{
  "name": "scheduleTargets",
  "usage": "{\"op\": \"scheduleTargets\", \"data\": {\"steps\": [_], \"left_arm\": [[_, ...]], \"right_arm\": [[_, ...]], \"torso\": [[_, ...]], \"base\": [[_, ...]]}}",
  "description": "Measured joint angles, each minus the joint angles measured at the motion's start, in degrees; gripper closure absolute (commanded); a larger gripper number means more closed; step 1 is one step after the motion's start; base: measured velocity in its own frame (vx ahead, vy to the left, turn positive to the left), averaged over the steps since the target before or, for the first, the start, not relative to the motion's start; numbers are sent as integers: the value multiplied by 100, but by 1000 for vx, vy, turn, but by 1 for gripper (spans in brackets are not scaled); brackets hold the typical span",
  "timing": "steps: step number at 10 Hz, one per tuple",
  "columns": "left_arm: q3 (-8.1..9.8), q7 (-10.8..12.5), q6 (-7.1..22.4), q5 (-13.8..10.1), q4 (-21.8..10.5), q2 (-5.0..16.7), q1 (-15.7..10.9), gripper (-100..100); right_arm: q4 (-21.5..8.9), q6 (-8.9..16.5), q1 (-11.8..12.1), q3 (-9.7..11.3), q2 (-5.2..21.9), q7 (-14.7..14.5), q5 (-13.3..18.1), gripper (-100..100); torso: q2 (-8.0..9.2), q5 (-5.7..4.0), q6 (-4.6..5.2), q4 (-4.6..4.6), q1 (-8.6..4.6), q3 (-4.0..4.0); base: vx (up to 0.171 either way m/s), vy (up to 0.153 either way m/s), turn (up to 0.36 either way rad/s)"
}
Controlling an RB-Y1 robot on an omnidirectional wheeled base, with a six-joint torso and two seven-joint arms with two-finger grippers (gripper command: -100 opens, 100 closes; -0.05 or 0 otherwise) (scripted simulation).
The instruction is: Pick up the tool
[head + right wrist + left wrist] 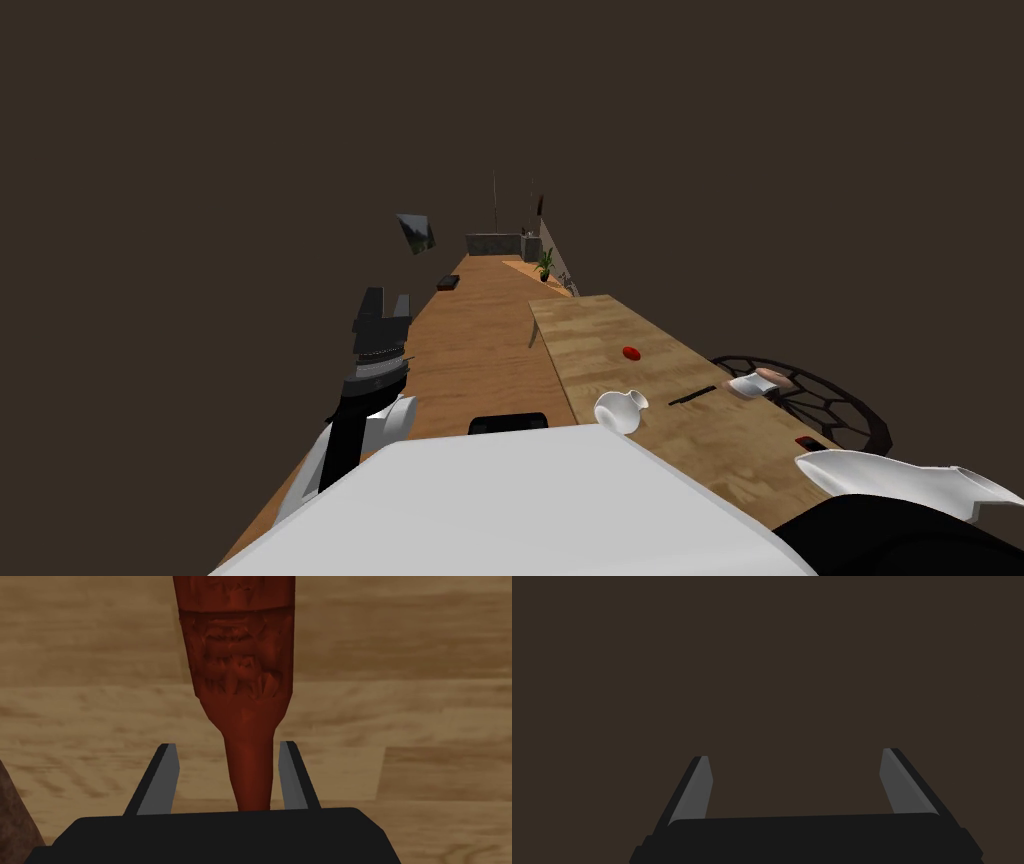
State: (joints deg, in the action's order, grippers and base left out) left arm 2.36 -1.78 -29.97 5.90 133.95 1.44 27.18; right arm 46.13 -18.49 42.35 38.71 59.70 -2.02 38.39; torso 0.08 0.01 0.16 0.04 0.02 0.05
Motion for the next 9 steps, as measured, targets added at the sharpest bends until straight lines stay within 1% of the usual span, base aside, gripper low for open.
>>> {"op": "scheduleTargets", "data": {"steps": [3, 4, 5, 6, 8, 9], "left_arm": [[0, 0, 0, 0, 0, 0, 0, 0], [0, 0, 0, 0, 0, 0, 0, 0], [0, 0, 0, 0, 0, 0, 0, 0], [0, 0, 0, 0, 0, 0, 0, 0], [-1, 0, 0, 0, 0, -1, 0, 0], [0, 0, 0, 0, 0, 0, 0, 0]], "right_arm": [[-1, 0, -1, 0, 2, -2, 1, 100], [-1, 0, -1, 0, 1, -1, 1, 0], [-1, 0, -1, 0, 1, -1, 1, 100], [-21, -76, 13, -53, 69, -24, -11, 100], [225, -106, 140, -75, 329, 63, -37, 100], [241, -110, 147, -76, 343, 76, -38, 0]], "torso": [[1, 0, 2, 0, 1, 0], [0, 0, 1, 0, 2, 0], [0, 1, 1, 0, 3, 0], [-3, 6, 5, -2, 17, -2], [0, 10, 3, -2, 33, -1], [0, 7, 3, -1, 22, -1]], "base": [[0, 0, 0], [0, 0, 0], [13, 41, -77], [1, 65, -53], [-5, 46, -27], [0, 6, -1]]}}
